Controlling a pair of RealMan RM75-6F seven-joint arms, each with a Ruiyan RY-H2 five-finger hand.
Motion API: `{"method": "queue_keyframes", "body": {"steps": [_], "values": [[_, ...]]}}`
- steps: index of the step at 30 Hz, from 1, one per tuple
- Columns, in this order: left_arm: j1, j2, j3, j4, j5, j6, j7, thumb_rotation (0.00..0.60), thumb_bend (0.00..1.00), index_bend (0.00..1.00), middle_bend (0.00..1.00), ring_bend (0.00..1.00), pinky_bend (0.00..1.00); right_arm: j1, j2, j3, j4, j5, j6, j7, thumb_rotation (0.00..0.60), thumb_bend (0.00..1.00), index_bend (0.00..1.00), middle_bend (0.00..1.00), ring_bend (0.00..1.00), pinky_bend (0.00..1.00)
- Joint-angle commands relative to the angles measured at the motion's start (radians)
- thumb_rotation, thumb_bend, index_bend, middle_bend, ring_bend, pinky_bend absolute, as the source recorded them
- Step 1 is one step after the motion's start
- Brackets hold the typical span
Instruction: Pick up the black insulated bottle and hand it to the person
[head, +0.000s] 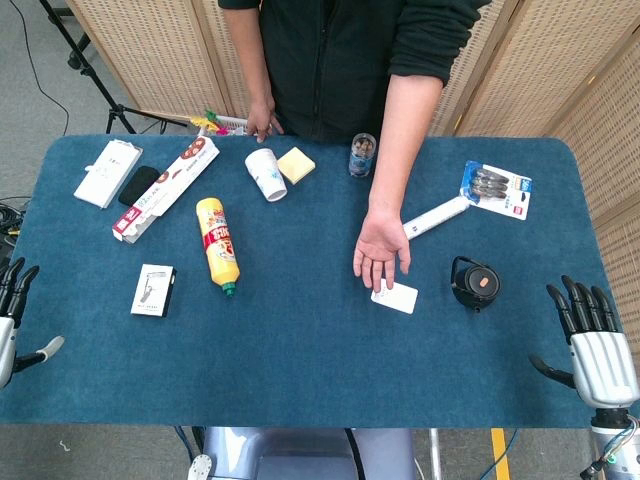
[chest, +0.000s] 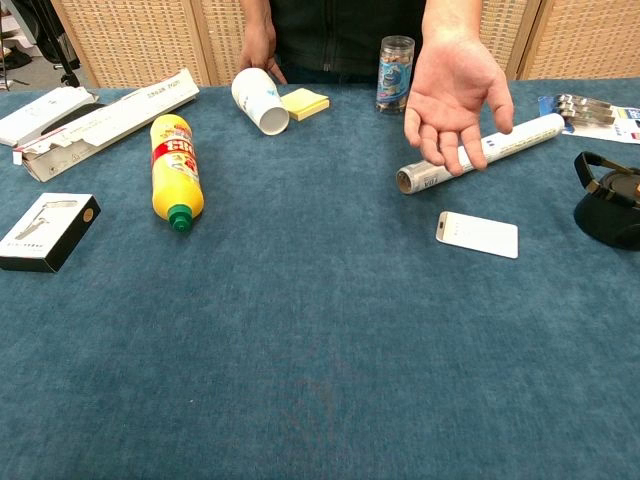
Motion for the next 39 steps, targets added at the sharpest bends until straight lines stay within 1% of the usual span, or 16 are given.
{"method": "queue_keyframes", "body": {"steps": [1,7,8,10,12,13,14,16,20,23,26,28,32,39], "values": [[0.000,0.002,0.001,-0.001,-0.002,-0.004,0.001,0.600,0.00,0.00,0.00,0.00,0.12,0.004,0.005,-0.003,-0.004,0.003,-0.007,-0.011,0.600,0.00,0.00,0.00,0.00,0.00],[-0.001,0.005,0.002,-0.004,-0.008,-0.011,0.005,0.600,0.00,0.00,0.00,0.00,0.12,0.012,-0.006,0.001,0.017,-0.001,-0.012,-0.010,0.600,0.00,0.00,0.00,0.00,0.00],[-0.001,0.005,0.002,-0.005,-0.008,-0.011,0.005,0.600,0.00,0.00,0.00,0.00,0.12,0.017,-0.010,0.002,0.029,-0.006,-0.016,-0.002,0.600,0.00,0.01,0.00,0.00,0.00],[-0.001,0.005,0.001,-0.005,-0.009,-0.011,0.006,0.600,0.00,0.00,0.00,0.00,0.12,0.037,-0.019,0.014,0.072,-0.009,-0.029,0.034,0.600,0.00,0.07,0.00,0.00,0.00],[-0.002,0.002,0.001,-0.003,-0.012,-0.015,0.016,0.600,0.00,0.00,0.00,0.00,0.12,0.071,-0.030,0.032,0.141,-0.013,-0.054,0.091,0.600,0.00,0.12,0.00,0.00,0.00],[-0.006,-0.001,0.001,-0.002,-0.015,-0.024,0.024,0.600,0.00,0.00,0.00,0.00,0.12,0.118,-0.023,0.042,0.195,-0.019,-0.111,0.143,0.600,0.00,0.14,0.00,0.00,0.00],[-0.010,-0.004,-0.002,-0.003,-0.021,-0.031,0.030,0.600,0.00,0.00,0.00,0.00,0.12,0.184,-0.008,0.049,0.254,-0.032,-0.197,0.225,0.600,0.00,0.17,0.01,0.00,0.00],[-0.011,-0.004,-0.008,-0.008,-0.028,-0.032,0.034,0.600,0.00,0.00,0.00,0.00,0.12,0.257,-0.006,0.045,0.351,-0.059,-0.277,0.351,0.600,0.00,0.20,0.02,0.00,0.00],[-0.011,-0.001,-0.015,-0.012,-0.039,-0.031,0.032,0.600,0.00,0.00,0.00,0.00,0.12,0.336,-0.055,0.039,0.492,-0.082,-0.341,0.448,0.600,0.00,0.23,0.04,0.00,0.00],[-0.015,-0.001,-0.017,-0.012,-0.050,-0.043,0.034,0.600,0.00,0.00,0.00,0.00,0.12,0.384,-0.109,0.034,0.591,-0.085,-0.382,0.493,0.600,0.00,0.25,0.06,0.00,0.00],[-0.022,-0.002,-0.021,-0.010,-0.066,-0.063,0.039,0.600,0.00,0.00,0.00,0.00,0.12,0.428,-0.160,0.026,0.681,-0.090,-0.416,0.520,0.600,0.04,0.27,0.07,0.00,0.00],[-0.026,-0.002,-0.024,-0.010,-0.075,-0.072,0.042,0.600,0.00,0.00,0.00,0.00,0.12,0.448,-0.183,0.018,0.719,-0.097,-0.433,0.523,0.600,0.05,0.28,0.08,0.00,0.00],[-0.033,-0.004,-0.031,-0.009,-0.097,-0.091,0.050,0.600,0.00,0.00,0.00,0.00,0.12,0.492,-0.233,-0.009,0.792,-0.116,-0.469,0.532,0.600,0.05,0.28,0.09,0.00,0.01],[-0.045,-0.010,-0.041,-0.004,-0.133,-0.122,0.062,0.600,0.00,0.00,0.00,0.00,0.12,0.545,-0.315,-0.020,0.891,-0.111,-0.486,0.583,0.600,0.05,0.29,0.11,0.00,0.02]]}}
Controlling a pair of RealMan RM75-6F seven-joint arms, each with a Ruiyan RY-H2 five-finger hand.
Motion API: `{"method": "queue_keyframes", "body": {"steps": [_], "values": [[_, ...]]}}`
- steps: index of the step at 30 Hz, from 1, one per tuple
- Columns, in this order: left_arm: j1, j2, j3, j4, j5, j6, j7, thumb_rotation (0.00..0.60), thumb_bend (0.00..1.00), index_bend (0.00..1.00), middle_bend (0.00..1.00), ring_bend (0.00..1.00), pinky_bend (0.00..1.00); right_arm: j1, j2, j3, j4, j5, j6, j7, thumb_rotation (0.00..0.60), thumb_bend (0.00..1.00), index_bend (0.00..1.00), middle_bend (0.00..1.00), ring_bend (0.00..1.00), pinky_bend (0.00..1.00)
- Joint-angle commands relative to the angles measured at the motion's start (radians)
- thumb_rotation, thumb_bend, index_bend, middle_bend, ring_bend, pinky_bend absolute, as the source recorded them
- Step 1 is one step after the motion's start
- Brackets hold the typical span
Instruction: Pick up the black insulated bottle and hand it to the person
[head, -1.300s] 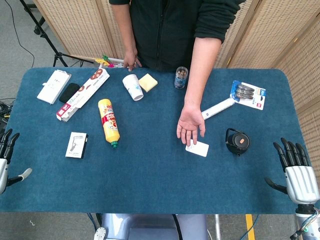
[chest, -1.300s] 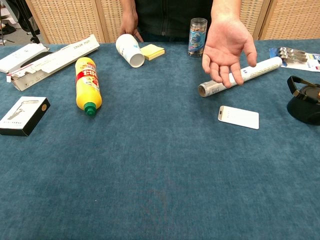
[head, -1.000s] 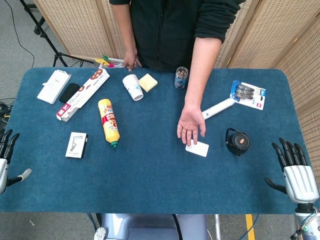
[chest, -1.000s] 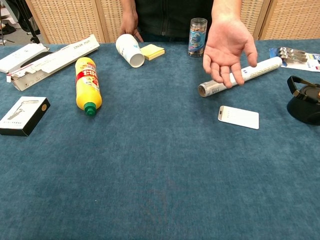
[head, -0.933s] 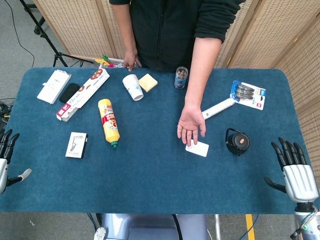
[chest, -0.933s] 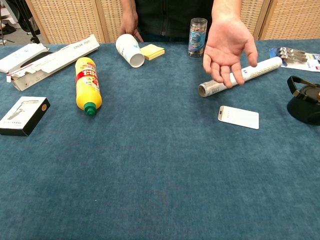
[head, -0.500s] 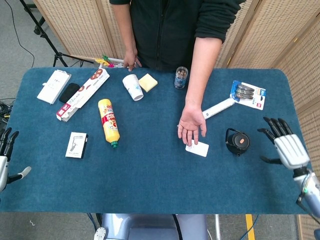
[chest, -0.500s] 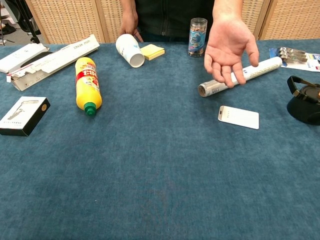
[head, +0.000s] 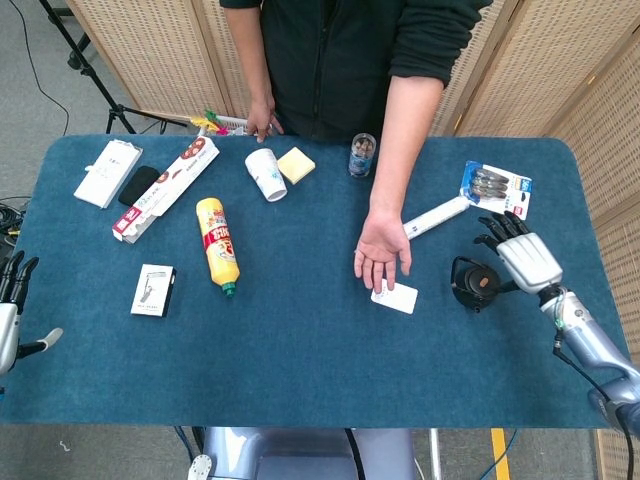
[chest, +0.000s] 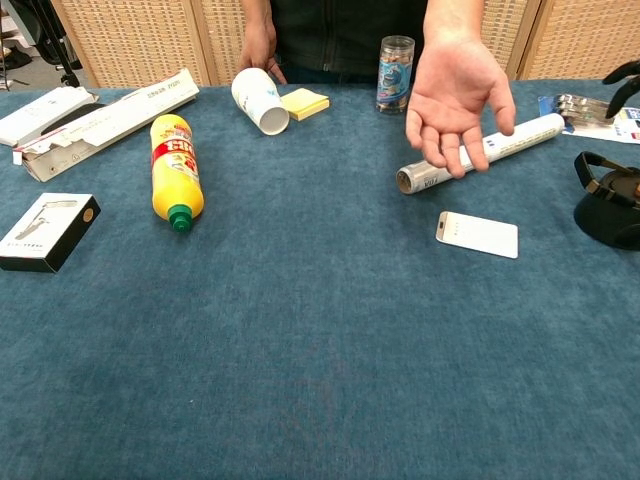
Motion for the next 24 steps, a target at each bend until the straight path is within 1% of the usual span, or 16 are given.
{"method": "queue_keyframes", "body": {"steps": [1,6,10,17,20,21,23,24], "values": [[-0.006,-0.003,-0.004,0.003,-0.015,-0.014,0.006,0.600,0.00,0.00,0.00,0.00,0.12,0.029,-0.031,-0.007,0.036,0.001,-0.006,0.037,0.600,0.05,0.29,0.11,0.00,0.02],[-0.014,-0.008,-0.007,0.005,-0.029,-0.031,0.018,0.600,0.00,0.00,0.00,0.00,0.12,0.057,-0.027,-0.035,0.032,-0.008,-0.023,0.099,0.600,0.10,0.29,0.11,0.00,0.04],[-0.019,-0.010,-0.005,0.006,-0.032,-0.041,0.020,0.600,0.00,0.00,0.00,0.00,0.12,0.079,-0.021,-0.069,0.032,-0.022,-0.057,0.138,0.600,0.10,0.29,0.11,0.00,0.04],[-0.022,-0.012,-0.006,0.009,-0.038,-0.045,0.021,0.600,0.00,0.00,0.00,0.00,0.12,0.094,-0.041,-0.087,0.058,-0.020,-0.060,0.137,0.600,0.12,0.29,0.11,0.00,0.04],[-0.023,-0.013,-0.007,0.010,-0.041,-0.047,0.021,0.600,0.00,0.00,0.00,0.00,0.12,0.106,-0.044,-0.093,0.054,-0.022,-0.060,0.135,0.600,0.19,0.31,0.11,0.00,0.04],[-0.024,-0.013,-0.007,0.011,-0.042,-0.047,0.020,0.600,0.00,0.00,0.00,0.00,0.12,0.110,-0.044,-0.095,0.052,-0.023,-0.062,0.134,0.600,0.23,0.32,0.11,0.00,0.04],[-0.024,-0.012,-0.008,0.011,-0.044,-0.048,0.019,0.600,0.00,0.00,0.00,0.00,0.12,0.116,-0.042,-0.098,0.048,-0.022,-0.067,0.131,0.600,0.34,0.33,0.11,0.00,0.04],[-0.024,-0.013,-0.008,0.012,-0.046,-0.048,0.019,0.600,0.00,0.00,0.00,0.00,0.12,0.119,-0.042,-0.099,0.045,-0.021,-0.070,0.130,0.600,0.42,0.34,0.11,0.00,0.04]]}}
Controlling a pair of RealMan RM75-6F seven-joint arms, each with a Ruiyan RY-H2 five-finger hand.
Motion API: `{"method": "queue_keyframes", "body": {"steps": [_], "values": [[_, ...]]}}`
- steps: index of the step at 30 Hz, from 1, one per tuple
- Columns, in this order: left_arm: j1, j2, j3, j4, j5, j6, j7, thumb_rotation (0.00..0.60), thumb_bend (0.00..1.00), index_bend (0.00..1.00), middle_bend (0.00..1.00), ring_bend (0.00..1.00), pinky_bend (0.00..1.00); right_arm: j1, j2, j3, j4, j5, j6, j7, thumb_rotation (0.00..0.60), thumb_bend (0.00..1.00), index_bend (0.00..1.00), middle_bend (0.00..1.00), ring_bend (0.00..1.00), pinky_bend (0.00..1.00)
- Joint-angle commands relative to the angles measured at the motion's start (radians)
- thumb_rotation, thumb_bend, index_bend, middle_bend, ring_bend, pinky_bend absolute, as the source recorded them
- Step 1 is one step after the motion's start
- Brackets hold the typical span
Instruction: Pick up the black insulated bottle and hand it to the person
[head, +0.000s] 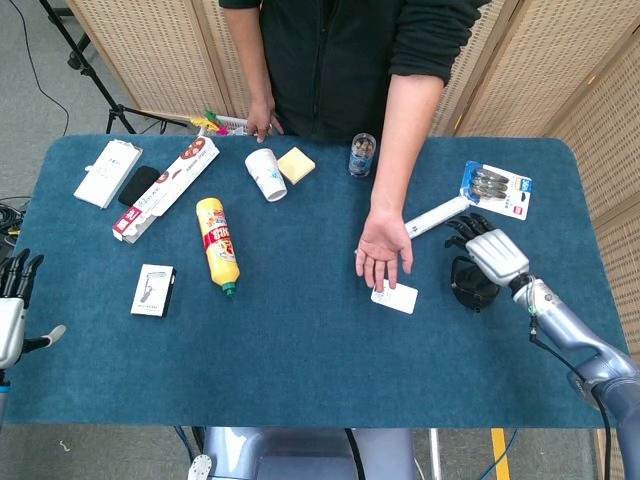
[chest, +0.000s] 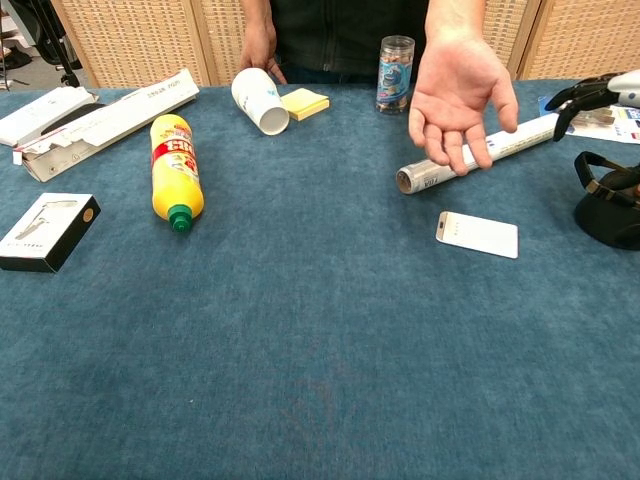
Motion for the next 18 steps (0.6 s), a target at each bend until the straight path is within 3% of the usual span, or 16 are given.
{"method": "queue_keyframes", "body": {"steps": [1,4,7,12,18], "values": [[0.000,0.000,-0.001,0.000,-0.002,0.000,-0.002,0.600,0.00,0.00,0.00,0.00,0.12,0.008,0.002,-0.003,-0.009,0.003,-0.009,-0.004,0.600,0.50,0.36,0.11,0.00,0.04],[0.000,0.001,-0.001,0.001,-0.004,-0.001,-0.005,0.600,0.00,0.00,0.00,0.00,0.12,0.018,0.010,-0.012,-0.028,0.005,-0.026,-0.012,0.600,0.69,0.38,0.11,0.00,0.04],[-0.001,0.002,0.000,0.001,-0.004,-0.002,-0.006,0.600,0.00,0.00,0.00,0.00,0.12,0.023,0.015,-0.020,-0.042,0.004,-0.036,-0.029,0.600,0.80,0.38,0.11,0.00,0.04],[0.000,0.003,0.000,0.000,-0.004,0.000,-0.009,0.600,0.00,0.00,0.00,0.00,0.12,0.021,0.020,-0.024,-0.058,0.011,-0.036,-0.052,0.600,0.83,0.43,0.11,0.00,0.05],[-0.001,0.004,0.001,-0.001,-0.003,0.000,-0.010,0.600,0.00,0.00,0.00,0.00,0.12,-0.006,0.006,-0.018,-0.044,0.035,-0.007,-0.070,0.600,0.83,0.62,0.14,0.00,0.07]]}}
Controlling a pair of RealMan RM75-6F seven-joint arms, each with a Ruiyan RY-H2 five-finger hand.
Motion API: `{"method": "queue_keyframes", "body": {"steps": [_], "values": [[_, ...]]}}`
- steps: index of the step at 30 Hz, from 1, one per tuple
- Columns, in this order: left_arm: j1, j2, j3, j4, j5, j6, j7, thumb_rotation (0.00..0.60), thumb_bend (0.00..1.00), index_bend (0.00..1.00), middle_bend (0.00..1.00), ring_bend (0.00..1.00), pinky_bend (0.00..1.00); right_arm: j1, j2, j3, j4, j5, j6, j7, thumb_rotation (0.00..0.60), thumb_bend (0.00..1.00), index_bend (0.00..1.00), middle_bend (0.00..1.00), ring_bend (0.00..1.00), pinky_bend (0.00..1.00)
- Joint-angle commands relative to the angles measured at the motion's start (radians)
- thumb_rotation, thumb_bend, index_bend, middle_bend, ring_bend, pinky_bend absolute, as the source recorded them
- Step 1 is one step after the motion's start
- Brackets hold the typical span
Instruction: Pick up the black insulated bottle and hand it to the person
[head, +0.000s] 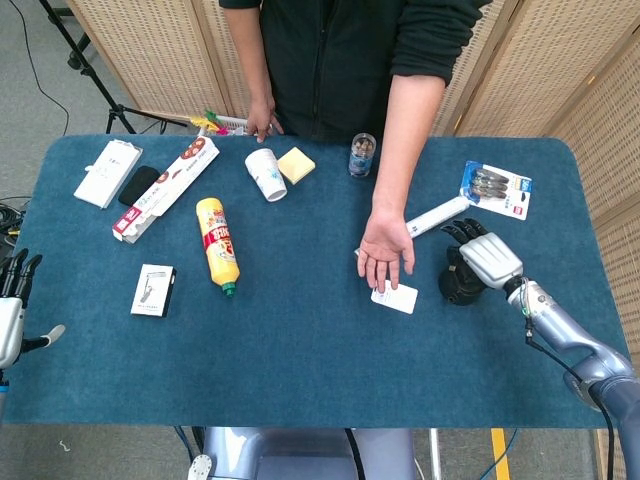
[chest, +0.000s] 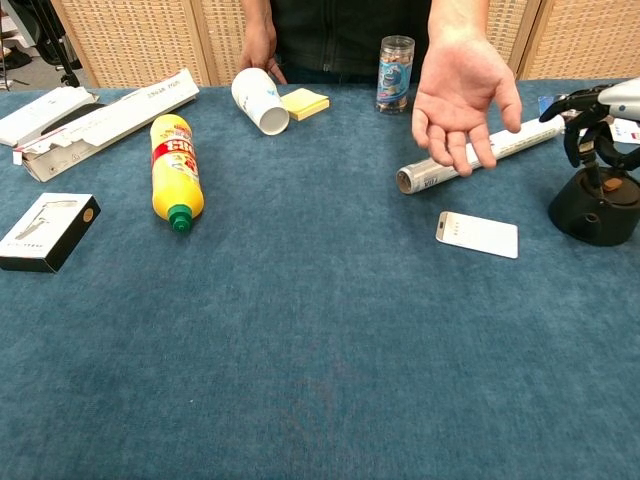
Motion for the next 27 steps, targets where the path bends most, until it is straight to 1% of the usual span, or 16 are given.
{"method": "queue_keyframes", "body": {"steps": [1,4,10,16,21,25,27], "values": [[0.000,0.000,0.000,0.000,-0.001,0.000,0.000,0.600,0.00,0.00,0.00,0.00,0.12,-0.016,-0.008,0.001,0.012,0.010,0.016,-0.004,0.600,0.83,0.63,0.14,0.00,0.08],[-0.001,0.001,0.000,-0.001,-0.002,-0.001,-0.002,0.600,0.00,0.00,0.00,0.00,0.12,-0.034,-0.007,0.000,0.021,0.017,0.037,-0.002,0.600,0.83,0.65,0.15,0.00,0.08],[0.000,0.003,0.002,-0.003,0.003,0.001,-0.005,0.600,0.00,0.00,0.00,0.00,0.12,-0.071,0.018,-0.002,0.014,0.030,0.081,0.001,0.600,0.83,0.65,0.17,0.00,0.08],[0.003,0.011,0.005,-0.009,0.011,0.005,-0.020,0.600,0.00,0.00,0.00,0.00,0.12,-0.118,0.078,0.014,-0.029,0.053,0.158,-0.010,0.600,0.83,0.65,0.17,0.00,0.09],[0.008,0.020,0.010,-0.014,0.021,0.012,-0.038,0.600,0.00,0.00,0.00,0.00,0.12,-0.162,0.160,0.026,-0.112,0.066,0.232,-0.041,0.600,0.83,0.65,0.17,0.00,0.10],[0.010,0.028,0.013,-0.017,0.028,0.015,-0.052,0.600,0.00,0.00,0.00,0.00,0.12,-0.188,0.251,0.052,-0.224,0.075,0.306,-0.083,0.600,0.83,0.65,0.17,0.00,0.10],[0.011,0.030,0.013,-0.019,0.029,0.015,-0.056,0.600,0.00,0.00,0.00,0.00,0.12,-0.192,0.284,0.065,-0.273,0.080,0.326,-0.107,0.600,0.83,0.65,0.17,0.00,0.10]]}}
